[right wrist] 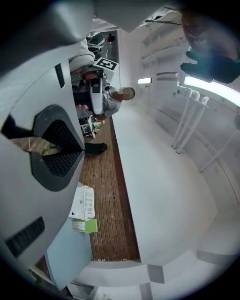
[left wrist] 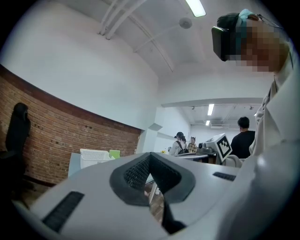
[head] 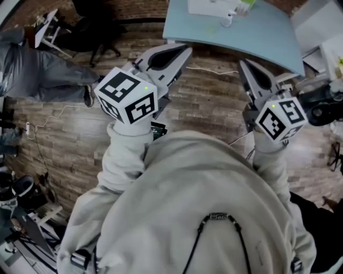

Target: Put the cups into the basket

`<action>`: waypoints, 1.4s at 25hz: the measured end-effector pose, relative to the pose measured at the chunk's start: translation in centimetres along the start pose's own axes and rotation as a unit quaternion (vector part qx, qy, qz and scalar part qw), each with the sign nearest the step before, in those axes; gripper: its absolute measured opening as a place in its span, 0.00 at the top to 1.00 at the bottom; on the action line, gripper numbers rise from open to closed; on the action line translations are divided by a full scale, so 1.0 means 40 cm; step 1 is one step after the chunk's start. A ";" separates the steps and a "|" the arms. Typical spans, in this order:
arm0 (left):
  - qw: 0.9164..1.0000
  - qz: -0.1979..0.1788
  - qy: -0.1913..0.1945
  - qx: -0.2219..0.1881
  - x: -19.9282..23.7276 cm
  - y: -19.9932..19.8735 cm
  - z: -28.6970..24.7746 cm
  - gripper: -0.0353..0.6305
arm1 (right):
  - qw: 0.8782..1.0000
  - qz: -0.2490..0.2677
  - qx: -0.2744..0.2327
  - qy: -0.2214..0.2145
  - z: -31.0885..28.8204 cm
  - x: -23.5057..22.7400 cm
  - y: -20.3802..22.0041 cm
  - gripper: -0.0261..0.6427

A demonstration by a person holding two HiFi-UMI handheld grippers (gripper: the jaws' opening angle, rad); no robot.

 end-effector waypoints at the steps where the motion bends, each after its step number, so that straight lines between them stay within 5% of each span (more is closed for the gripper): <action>1: 1.000 0.001 0.001 0.000 -0.004 0.003 -0.003 0.95 | 1.000 -0.002 0.000 -0.001 0.004 -0.003 0.003 0.95; 16: 1.000 -0.003 -0.023 0.018 -0.085 0.052 -0.114 0.95 | 0.998 -0.049 -0.001 -0.026 0.091 -0.120 0.055 0.95; 22: 0.998 0.017 0.048 0.029 -0.149 0.059 -0.151 0.95 | 0.997 -0.068 -0.007 -0.043 0.124 -0.169 0.082 0.95; 28: 0.999 0.018 0.012 0.023 -0.154 0.042 -0.184 0.95 | 0.994 -0.085 -0.036 -0.054 0.173 -0.212 0.091 0.95; 35: 0.999 0.027 0.006 0.035 -0.129 0.086 -0.213 0.95 | 0.993 -0.105 -0.013 -0.055 0.162 -0.258 0.141 0.95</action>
Point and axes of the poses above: the fingertips, and each gripper's own axes: z backward along the fingers, x to its left, y out of its underside, the point moved 8 cm from there along z, backward along the fingers, and after that the axes turned 7 degrees about -y, right-handed, at the moved point
